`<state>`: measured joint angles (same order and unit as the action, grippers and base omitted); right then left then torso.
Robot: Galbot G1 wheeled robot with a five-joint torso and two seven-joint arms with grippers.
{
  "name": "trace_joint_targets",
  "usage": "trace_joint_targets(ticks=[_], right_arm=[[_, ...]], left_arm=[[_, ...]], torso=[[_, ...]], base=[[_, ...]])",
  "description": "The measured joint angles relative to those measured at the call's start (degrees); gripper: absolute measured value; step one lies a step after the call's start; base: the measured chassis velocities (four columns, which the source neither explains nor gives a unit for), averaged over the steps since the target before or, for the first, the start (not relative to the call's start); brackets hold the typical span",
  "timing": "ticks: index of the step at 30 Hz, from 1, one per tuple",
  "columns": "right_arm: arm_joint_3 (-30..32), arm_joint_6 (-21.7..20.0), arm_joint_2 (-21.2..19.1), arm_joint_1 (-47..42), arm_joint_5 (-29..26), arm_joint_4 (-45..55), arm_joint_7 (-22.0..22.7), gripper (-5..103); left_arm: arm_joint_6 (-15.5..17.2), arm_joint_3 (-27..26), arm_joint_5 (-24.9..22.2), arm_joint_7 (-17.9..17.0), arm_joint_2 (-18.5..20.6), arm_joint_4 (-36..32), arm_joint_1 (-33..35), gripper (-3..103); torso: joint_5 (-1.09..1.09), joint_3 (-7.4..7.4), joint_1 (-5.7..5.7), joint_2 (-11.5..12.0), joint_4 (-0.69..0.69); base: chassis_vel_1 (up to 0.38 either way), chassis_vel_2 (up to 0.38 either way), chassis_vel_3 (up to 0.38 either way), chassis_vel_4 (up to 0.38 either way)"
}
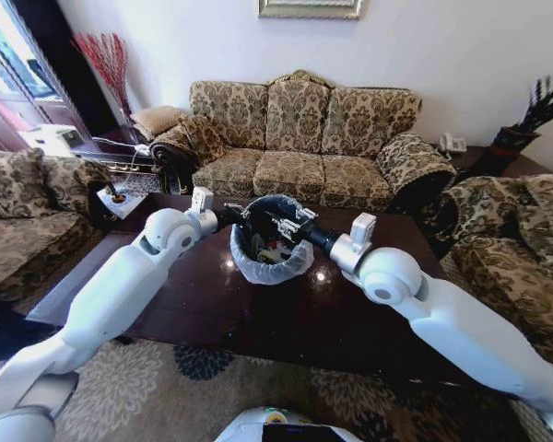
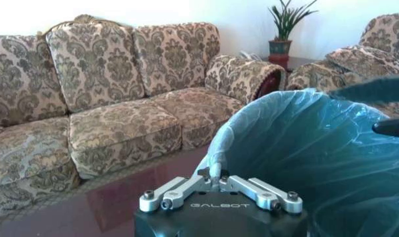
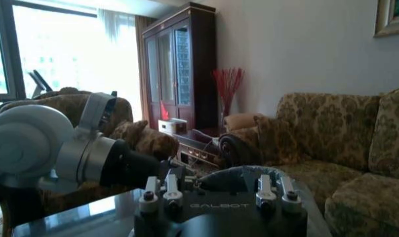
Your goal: Move to the front of the table and place the trash on the table into the trash bin.
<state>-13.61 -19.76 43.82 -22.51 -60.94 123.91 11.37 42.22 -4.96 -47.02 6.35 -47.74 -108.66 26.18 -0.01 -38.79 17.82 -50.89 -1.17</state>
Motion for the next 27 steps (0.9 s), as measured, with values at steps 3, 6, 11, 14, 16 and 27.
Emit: trace_joint_targets(ticks=[3,6,11,14,16,27], right_arm=[[0.0,1.4,0.4,0.8,-0.3,0.0,0.7,65],[2.4,2.3,-0.1,-0.1,-1.0,1.1,1.3,76],[7.3,3.8,-3.3,-6.6,0.4,4.5,2.2,96],[10.2,4.4,-5.2,-10.1,2.7,5.7,2.3,99],[14.7,4.8,-6.9,-14.7,5.2,6.1,2.4,100],[42.4,2.7,-6.5,-41.6,6.0,11.7,0.5,100]], left_arm=[[0.0,-0.5,0.0,0.0,0.0,0.0,0.3,0],[0.0,-2.1,0.0,0.0,-0.1,-0.4,1.7,0],[0.0,-6.6,-0.1,0.0,-0.4,-1.7,5.0,0],[0.0,-9.1,0.3,0.0,-0.8,-2.7,6.9,0],[-0.1,-12.3,1.4,0.1,-1.4,-4.2,8.9,0],[-0.1,-21.3,6.3,2.9,1.0,-5.7,16.7,0]], torso=[[0.00,0.00,0.00,0.0,0.00],[-0.02,0.00,0.00,0.0,-0.01],[0.00,0.00,0.00,0.0,0.00],[0.01,0.00,0.00,0.0,0.01],[-0.01,0.00,-0.01,0.0,0.00],[-0.01,0.01,-0.01,0.0,0.00]], base=[[0.000,0.000,0.000,0.000],[0.000,0.000,0.000,0.000],[0.000,0.000,0.000,0.000],[0.000,0.000,0.000,0.000],[0.000,0.000,0.000,0.000],[0.000,0.000,0.000,0.000]])
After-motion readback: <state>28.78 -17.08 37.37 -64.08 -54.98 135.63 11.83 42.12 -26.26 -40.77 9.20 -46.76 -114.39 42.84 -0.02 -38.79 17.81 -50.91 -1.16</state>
